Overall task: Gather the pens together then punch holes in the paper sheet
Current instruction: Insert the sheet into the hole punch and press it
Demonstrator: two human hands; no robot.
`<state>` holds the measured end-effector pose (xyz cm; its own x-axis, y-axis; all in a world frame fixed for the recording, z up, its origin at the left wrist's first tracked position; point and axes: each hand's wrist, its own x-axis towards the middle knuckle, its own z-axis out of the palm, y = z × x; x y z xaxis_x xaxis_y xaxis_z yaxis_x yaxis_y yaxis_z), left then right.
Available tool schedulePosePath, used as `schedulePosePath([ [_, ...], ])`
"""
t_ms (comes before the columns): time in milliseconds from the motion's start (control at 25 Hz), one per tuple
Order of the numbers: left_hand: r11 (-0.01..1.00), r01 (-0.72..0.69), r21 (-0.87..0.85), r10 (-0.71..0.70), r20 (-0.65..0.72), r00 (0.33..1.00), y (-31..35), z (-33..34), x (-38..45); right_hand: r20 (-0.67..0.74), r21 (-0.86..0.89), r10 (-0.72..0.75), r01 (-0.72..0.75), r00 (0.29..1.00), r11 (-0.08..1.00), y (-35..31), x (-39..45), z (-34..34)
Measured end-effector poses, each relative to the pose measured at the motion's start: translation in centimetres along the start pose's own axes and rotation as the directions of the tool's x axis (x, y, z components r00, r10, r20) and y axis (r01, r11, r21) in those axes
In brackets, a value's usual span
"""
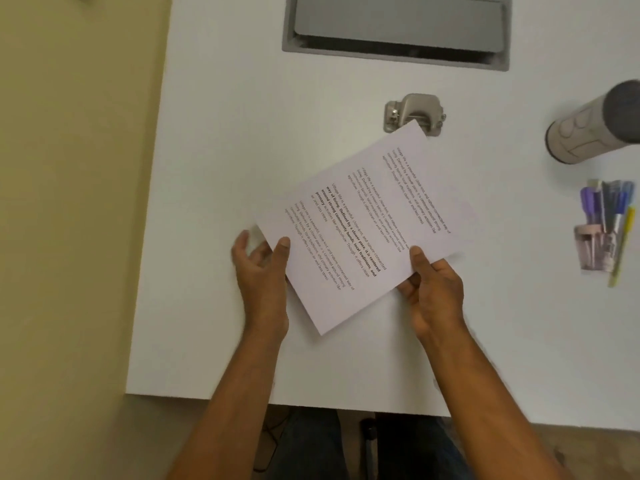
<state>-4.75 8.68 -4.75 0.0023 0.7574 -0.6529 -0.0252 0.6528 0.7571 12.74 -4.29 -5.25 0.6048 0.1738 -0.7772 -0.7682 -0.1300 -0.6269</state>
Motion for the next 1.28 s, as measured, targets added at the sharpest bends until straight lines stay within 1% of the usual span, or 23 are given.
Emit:
schedulePosePath([
  [40, 0.998, 0.065, -0.015, -0.063, 0.084, 0.994, -0.1, 0.7, 0.0, -0.021, 0.034, -0.001, 0.001, 1.0, 0.999, 0.0, -0.1, -0.5],
  [120, 0.992, 0.116, 0.052, -0.124, 0.186, 0.975, -0.3, 2.1, -0.3, -0.057, 0.096, 0.002, 0.004, 0.998, 0.995, 0.1, -0.4, -1.3],
  [240, 0.984, 0.135, 0.113, -0.156, 0.203, 0.967, -0.2, 4.2, -0.3, -0.084, 0.147, -0.008, 0.02, 0.996, 0.989, 0.3, -0.6, -2.2],
  [400, 0.972, 0.082, 0.221, -0.136, 0.242, 0.961, 0.5, 6.0, 0.8, -0.07, 0.226, -0.019, 0.034, 0.997, 0.974, 0.6, -1.1, -2.9],
  [520, 0.961, 0.029, 0.273, -0.115, 0.304, 0.946, 1.2, 6.8, 1.8, -0.022, 0.287, 0.004, 0.003, 1.0, 0.958, 0.8, -1.3, -2.8],
  [640, 0.952, 0.018, 0.307, -0.13, 0.35, 0.928, 1.8, 7.5, 2.9, -0.015, 0.359, 0.05, -0.041, 0.999, 0.933, 1.1, -1.0, -2.1],
  [720, 0.951, 0.023, 0.309, -0.142, 0.368, 0.919, 2.1, 7.8, 3.4, -0.04, 0.378, 0.051, -0.032, 0.998, 0.925, 1.3, -0.9, -1.6],
  [800, 0.945, 0.022, 0.326, -0.154, 0.386, 0.91, 2.5, 8.2, 3.7, -0.096, 0.374, 0.027, 0.011, 0.995, 0.928, 1.5, -0.7, -1.1],
  [840, 0.936, 0.003, 0.352, -0.147, 0.383, 0.912, 2.7, 8.4, 3.7, -0.125, 0.374, 0.016, 0.032, 0.992, 0.927, 1.5, -0.5, -0.9],
  [880, 0.92, -0.036, 0.39, -0.112, 0.351, 0.93, 3.1, 8.7, 3.8, -0.15, 0.377, 0.01, 0.047, 0.989, 0.925, 1.4, -0.4, -0.6],
  [920, 0.889, -0.103, 0.445, -0.031, 0.285, 0.958, 3.7, 9.1, 3.9, -0.168, 0.382, 0.007, 0.058, 0.986, 0.922, 1.3, -0.3, -0.4],
  [960, 0.832, -0.207, 0.514, 0.111, 0.212, 0.971, 4.6, 9.7, 4.2, -0.18, 0.387, 0.005, 0.066, 0.984, 0.92, 1.2, -0.1, -0.2],
  [1000, 0.743, -0.342, 0.576, 0.29, 0.183, 0.939, 5.7, 10.5, 4.5, -0.187, 0.388, 0.005, 0.07, 0.982, 0.919, 1.1, 0.1, -0.1],
  [1040, 0.629, -0.484, 0.609, 0.446, 0.227, 0.866, 6.9, 11.6, 4.8, -0.189, 0.386, 0.006, 0.069, 0.982, 0.92, 0.9, 0.3, 0.1],
  [1080, 0.515, -0.601, 0.611, 0.531, 0.323, 0.783, 8.1, 13.1, 5.2, -0.188, 0.384, 0.009, 0.065, 0.982, 0.921, 0.8, 0.4, 0.2],
  [1120, 0.427, -0.68, 0.596, 0.541, 0.434, 0.72, 9.1, 15.1, 5.7, -0.184, 0.385, 0.015, 0.058, 0.983, 0.921, 0.7, 0.5, 0.3],
  [1160, 0.361, -0.725, 0.587, 0.503, 0.532, 0.681, 9.9, 17.2, 6.2, -0.178, 0.387, 0.021, 0.05, 0.984, 0.921, 0.5, 0.6, 0.4],
  [1200, 0.307, -0.745, 0.592, 0.434, 0.61, 0.663, 10.5, 19.4, 6.7, -0.172, 0.386, 0.027, 0.042, 0.985, 0.922, 0.4, 0.6, 0.4],
  [1280, 0.206, -0.756, 0.621, 0.273, 0.706, 0.654, 11.5, 23.1, 7.7, -0.158, 0.385, 0.033, 0.031, 0.987, 0.923, 0.2, 0.8, 0.5],
])
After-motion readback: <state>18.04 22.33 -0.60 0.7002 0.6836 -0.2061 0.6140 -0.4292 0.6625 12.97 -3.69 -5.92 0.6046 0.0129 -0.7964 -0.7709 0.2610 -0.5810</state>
